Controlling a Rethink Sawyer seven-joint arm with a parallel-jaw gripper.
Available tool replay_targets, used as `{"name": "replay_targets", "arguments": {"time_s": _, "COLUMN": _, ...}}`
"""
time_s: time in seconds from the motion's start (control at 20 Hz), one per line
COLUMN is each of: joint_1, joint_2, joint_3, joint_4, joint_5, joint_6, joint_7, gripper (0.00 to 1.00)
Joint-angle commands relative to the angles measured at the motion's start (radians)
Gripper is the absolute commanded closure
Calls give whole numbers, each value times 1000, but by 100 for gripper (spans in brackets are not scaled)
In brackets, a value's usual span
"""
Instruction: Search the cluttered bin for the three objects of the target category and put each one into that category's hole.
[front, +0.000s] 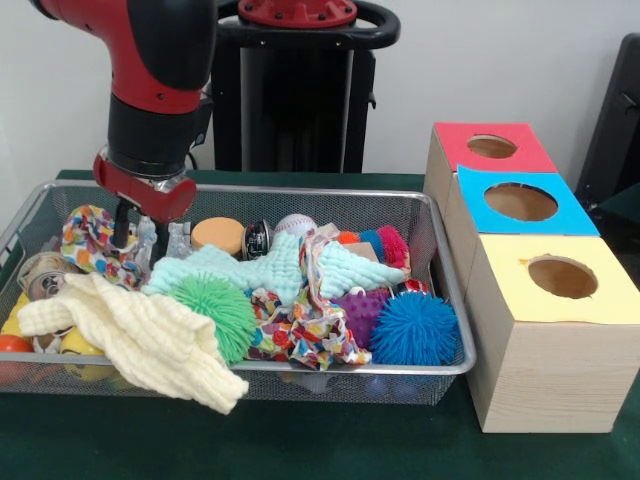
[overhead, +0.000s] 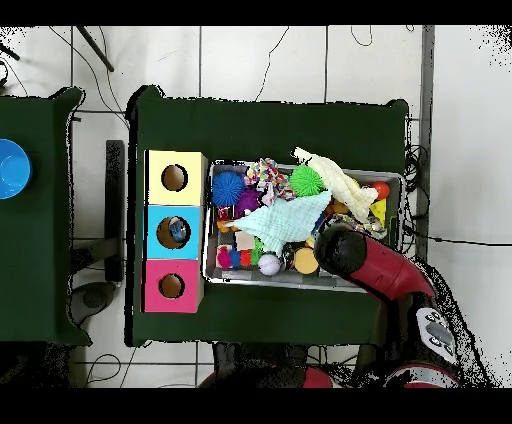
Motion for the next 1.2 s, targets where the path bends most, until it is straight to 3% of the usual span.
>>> {"name": "replay_targets", "arguments": {"time_s": 0.05, "joint_1": 11, "joint_2": 16, "joint_3": 90, "joint_4": 98, "joint_5": -43, "joint_6": -77, "joint_7": 134, "gripper": 0}}
{"name": "replay_targets", "arguments": {"time_s": 1.2, "joint_1": 44, "joint_2": 40, "joint_3": 94, "joint_4": 114, "joint_5": -11, "joint_6": -115, "joint_7": 176, "gripper": 0}}
